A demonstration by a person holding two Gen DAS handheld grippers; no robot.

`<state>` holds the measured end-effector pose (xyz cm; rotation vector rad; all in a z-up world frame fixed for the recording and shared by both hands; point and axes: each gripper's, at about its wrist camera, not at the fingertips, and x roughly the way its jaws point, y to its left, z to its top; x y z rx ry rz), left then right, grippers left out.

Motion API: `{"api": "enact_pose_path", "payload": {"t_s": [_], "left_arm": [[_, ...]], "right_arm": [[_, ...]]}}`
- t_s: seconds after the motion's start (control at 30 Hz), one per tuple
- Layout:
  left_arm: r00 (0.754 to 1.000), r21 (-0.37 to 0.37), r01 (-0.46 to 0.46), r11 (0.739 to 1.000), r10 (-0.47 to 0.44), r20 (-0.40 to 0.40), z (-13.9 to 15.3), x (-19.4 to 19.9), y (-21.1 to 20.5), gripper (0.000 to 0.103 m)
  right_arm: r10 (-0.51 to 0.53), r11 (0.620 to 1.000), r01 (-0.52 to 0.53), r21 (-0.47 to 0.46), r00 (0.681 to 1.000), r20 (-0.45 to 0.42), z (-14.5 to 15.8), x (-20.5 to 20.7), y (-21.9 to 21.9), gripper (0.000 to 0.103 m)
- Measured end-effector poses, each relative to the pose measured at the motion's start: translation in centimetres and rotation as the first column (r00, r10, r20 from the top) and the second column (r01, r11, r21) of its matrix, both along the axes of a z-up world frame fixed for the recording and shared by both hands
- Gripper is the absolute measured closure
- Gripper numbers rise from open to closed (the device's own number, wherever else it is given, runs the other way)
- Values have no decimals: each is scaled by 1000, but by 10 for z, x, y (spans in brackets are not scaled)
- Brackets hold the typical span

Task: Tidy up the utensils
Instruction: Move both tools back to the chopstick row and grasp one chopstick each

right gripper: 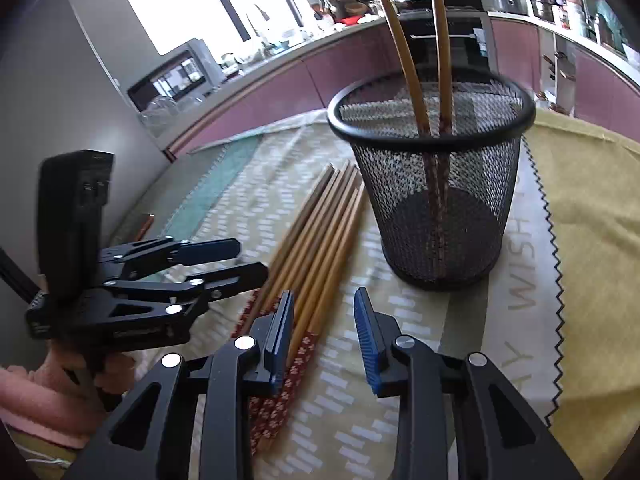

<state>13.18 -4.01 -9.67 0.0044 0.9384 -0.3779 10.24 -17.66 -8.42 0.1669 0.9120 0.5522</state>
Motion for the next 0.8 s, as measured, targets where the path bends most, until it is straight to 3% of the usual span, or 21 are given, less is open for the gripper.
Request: {"api": "enact_pose_path", "payload": {"t_s": [0.07, 0.47, 0.8], "left_arm": [[1000, 13, -2, 1000, 2, -2, -2, 1, -2, 52], [1000, 36, 14, 999, -13, -9, -3, 3, -1, 62], [1000, 57, 22, 998, -21, -5, -3, 8, -6, 64]], "right_arm": [[-8, 1000, 8, -14, 1000, 2, -2, 1, 3, 78], [-29, 992, 32, -120, 999, 24, -7, 0, 13, 80], [-42, 986, 47, -158, 999, 31, -7, 8, 25, 80]]}}
